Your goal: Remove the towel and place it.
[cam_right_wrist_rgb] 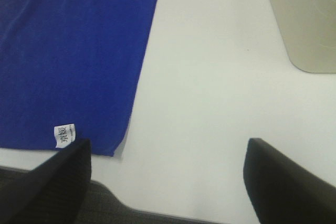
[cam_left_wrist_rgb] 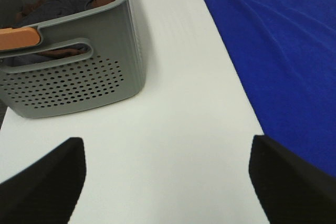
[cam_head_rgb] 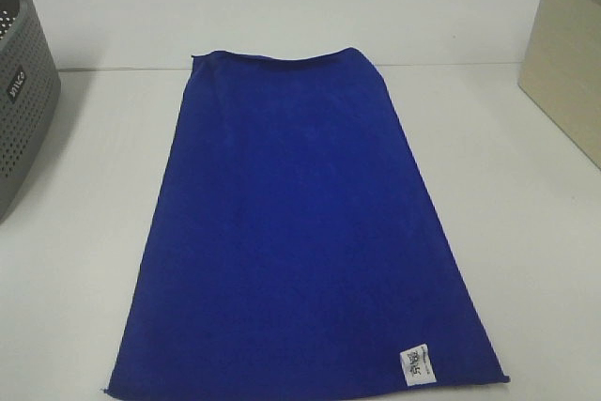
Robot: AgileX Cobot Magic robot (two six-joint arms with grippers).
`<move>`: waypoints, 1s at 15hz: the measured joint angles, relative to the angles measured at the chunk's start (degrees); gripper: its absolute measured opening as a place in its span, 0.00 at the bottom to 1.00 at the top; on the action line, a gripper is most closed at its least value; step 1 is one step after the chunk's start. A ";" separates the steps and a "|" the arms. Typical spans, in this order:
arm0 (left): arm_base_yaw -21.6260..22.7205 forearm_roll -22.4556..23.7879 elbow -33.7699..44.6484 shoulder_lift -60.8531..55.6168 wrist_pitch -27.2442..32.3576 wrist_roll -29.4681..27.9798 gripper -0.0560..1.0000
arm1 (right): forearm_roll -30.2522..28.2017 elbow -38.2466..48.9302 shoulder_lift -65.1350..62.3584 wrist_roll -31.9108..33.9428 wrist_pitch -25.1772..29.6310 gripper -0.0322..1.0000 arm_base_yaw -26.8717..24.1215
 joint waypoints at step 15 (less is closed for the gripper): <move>1.32 0.00 0.00 -0.06 0.00 -0.06 0.81 | 0.11 0.00 0.00 0.00 -0.06 0.78 -0.97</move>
